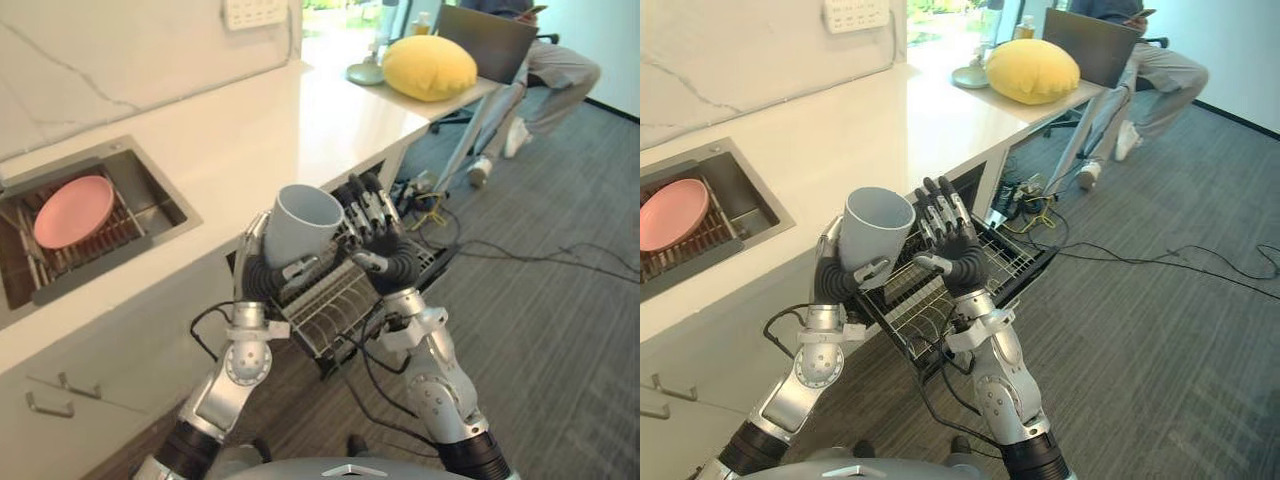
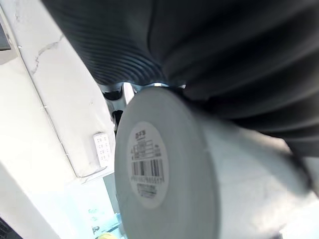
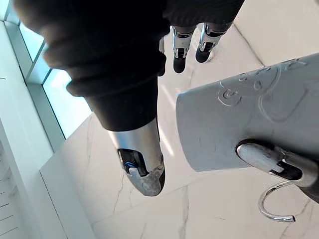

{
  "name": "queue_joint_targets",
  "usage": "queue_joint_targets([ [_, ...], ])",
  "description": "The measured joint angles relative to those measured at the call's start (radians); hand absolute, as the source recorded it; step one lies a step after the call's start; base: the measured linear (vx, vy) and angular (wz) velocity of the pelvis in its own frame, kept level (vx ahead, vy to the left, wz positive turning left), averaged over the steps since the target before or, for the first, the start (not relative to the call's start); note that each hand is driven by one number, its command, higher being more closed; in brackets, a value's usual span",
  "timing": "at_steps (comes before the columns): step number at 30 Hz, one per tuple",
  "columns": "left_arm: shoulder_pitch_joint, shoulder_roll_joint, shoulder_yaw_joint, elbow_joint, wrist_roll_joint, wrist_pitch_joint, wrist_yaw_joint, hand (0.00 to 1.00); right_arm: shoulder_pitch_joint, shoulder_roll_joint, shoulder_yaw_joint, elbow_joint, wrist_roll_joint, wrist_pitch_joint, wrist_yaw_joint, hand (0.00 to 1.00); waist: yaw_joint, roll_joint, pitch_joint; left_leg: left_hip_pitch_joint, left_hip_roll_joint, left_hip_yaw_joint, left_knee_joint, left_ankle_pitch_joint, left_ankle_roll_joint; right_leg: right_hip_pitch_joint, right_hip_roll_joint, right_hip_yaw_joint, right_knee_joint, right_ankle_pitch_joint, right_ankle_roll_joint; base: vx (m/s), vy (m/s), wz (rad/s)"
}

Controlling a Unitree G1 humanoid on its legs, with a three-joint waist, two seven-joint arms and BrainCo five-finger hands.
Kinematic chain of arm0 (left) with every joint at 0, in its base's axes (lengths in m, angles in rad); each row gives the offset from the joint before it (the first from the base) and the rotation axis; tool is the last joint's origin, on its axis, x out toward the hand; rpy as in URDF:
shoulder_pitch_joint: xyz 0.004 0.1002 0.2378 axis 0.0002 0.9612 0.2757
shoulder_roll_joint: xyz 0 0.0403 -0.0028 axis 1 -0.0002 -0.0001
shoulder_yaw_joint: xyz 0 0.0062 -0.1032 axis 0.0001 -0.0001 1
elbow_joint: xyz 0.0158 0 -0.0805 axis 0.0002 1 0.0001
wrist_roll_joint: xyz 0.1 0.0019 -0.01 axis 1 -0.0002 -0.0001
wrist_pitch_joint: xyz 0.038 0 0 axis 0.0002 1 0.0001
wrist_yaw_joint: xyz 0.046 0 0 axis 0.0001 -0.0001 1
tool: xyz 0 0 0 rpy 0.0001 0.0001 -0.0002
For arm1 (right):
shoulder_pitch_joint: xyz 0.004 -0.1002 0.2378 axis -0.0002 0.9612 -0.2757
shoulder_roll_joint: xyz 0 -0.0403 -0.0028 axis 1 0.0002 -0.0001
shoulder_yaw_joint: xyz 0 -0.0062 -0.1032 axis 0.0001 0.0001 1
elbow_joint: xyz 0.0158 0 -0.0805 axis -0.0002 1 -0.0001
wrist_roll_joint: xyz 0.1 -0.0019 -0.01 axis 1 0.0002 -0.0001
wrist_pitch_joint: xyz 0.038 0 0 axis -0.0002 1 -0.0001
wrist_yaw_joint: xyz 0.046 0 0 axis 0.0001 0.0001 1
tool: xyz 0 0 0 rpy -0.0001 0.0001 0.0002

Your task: Walk over to the sink, pick up the cup, carry it to the dishwasher, place the cup inside the dishwasher, then close the dishwasher door

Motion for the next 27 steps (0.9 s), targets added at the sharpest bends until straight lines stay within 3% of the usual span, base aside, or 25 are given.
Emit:
queue_joint_targets([
  [4, -0.005, -0.001, 0.020, 0.000, -0.001, -0.018, 0.002, 1.00, 0.005, -0.004, -0.001, 0.030, 0.000, 0.014, 0.008, 0.00, -0.002, 0.001, -0.005, 0.024, -0.002, 0.006, -0.017, 0.004, -0.003, 0.012, 0.002, 0.011, 0.000, 0.000, 0.000, -0.01, 0.002, -0.10],
  [5, -0.002, -0.010, 0.021, 0.043, 0.001, -0.029, -0.004, 1.00, 0.033, 0.001, 0.001, 0.034, -0.002, 0.026, 0.014, 0.00, 0.009, -0.010, -0.046, 0.139, -0.031, 0.001, -0.245, 0.131, -0.008, 0.024, 0.008, 0.003, 0.003, -0.003, -0.002, 0.00, 0.000, 0.00],
  [11, -0.002, -0.014, 0.020, 0.043, 0.004, -0.030, -0.007, 1.00, 0.034, 0.000, 0.001, 0.066, -0.002, 0.025, 0.013, 0.00, 0.006, -0.008, -0.047, 0.128, -0.039, -0.030, -0.251, 0.144, -0.004, 0.027, 0.002, -0.028, 0.001, -0.002, -0.001, -0.02, -0.006, 0.13],
  [17, -0.002, -0.037, -0.009, 0.036, 0.010, -0.033, -0.013, 1.00, 0.022, 0.013, 0.004, 0.090, -0.001, 0.025, 0.008, 0.00, 0.026, 0.000, -0.052, 0.129, -0.046, -0.054, -0.246, 0.155, 0.000, 0.041, -0.005, -0.059, -0.005, 0.003, -0.001, -0.03, -0.004, 0.15],
  [22, -0.002, -0.043, -0.106, 0.035, 0.010, -0.046, -0.048, 1.00, 0.002, 0.011, 0.024, 0.104, 0.001, 0.022, -0.015, 0.00, 0.012, 0.005, -0.058, 0.130, -0.047, -0.046, -0.251, 0.152, -0.009, 0.032, -0.019, -0.104, 0.001, -0.002, -0.014, -0.06, 0.013, -0.05],
  [27, -0.003, -0.052, -0.135, 0.035, 0.010, -0.047, -0.054, 1.00, -0.004, 0.002, 0.023, 0.095, 0.029, 0.020, -0.034, 0.00, -0.015, 0.017, -0.068, 0.132, -0.042, -0.020, -0.252, 0.150, -0.011, 0.015, -0.022, -0.102, 0.017, -0.002, -0.015, -0.03, 0.013, -0.17],
])
